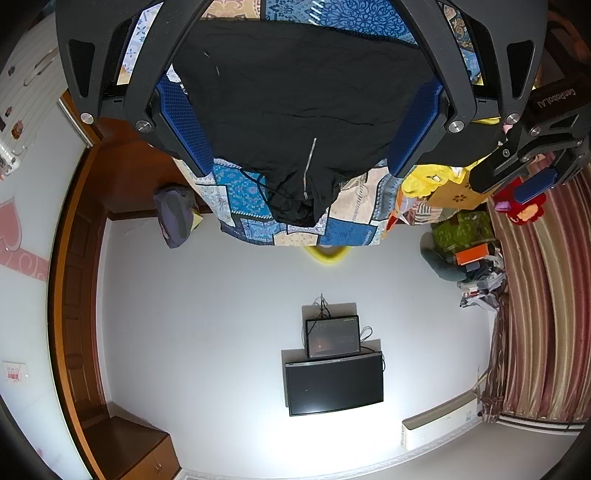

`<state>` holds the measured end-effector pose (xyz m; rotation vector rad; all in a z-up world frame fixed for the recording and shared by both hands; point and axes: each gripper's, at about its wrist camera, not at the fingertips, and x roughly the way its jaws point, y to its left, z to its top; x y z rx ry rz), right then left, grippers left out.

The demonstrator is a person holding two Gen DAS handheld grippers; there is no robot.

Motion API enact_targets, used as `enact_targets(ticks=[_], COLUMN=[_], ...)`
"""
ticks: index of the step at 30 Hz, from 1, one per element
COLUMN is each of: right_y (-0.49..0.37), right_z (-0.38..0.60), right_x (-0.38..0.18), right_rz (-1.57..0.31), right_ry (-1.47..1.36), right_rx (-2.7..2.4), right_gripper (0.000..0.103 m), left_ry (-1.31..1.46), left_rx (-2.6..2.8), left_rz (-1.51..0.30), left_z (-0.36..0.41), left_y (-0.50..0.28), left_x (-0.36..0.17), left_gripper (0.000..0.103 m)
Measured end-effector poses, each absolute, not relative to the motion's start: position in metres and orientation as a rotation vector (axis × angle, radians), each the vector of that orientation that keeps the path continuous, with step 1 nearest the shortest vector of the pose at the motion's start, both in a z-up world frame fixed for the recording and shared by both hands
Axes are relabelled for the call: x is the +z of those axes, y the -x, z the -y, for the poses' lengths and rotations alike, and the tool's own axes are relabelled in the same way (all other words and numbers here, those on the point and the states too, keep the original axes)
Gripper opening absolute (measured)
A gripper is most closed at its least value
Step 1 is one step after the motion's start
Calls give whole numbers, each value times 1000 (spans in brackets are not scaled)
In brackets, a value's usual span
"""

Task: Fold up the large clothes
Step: 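Grasp the jacket sleeve with the left gripper and lift it up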

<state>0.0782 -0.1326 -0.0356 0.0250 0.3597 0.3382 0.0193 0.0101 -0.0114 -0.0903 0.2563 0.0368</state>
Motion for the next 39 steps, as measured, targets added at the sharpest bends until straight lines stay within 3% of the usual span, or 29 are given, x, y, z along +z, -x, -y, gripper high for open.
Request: enact_targets(ticks=[13,24,31,39], right_y=[-115,-179,-220,-250], right_z=[119,93,71,60], right_x=[-40,-69,-90,-127], right_rz=[-390,-522,-609,-760], right_ry=[4,44,116,113], right_rx=[326,333,334,320], right_gripper=[94,94,94,94], left_ry=[116,194,239,559], left_rx=[74,333,439,391], left_rz=[-277,-396,-513,-668], left_z=[-47,-166,-251,-353], left_y=[-52,-100,-119,-114], left_x=[-13,-38,-72,-148], left_gripper=[103,103,103,103])
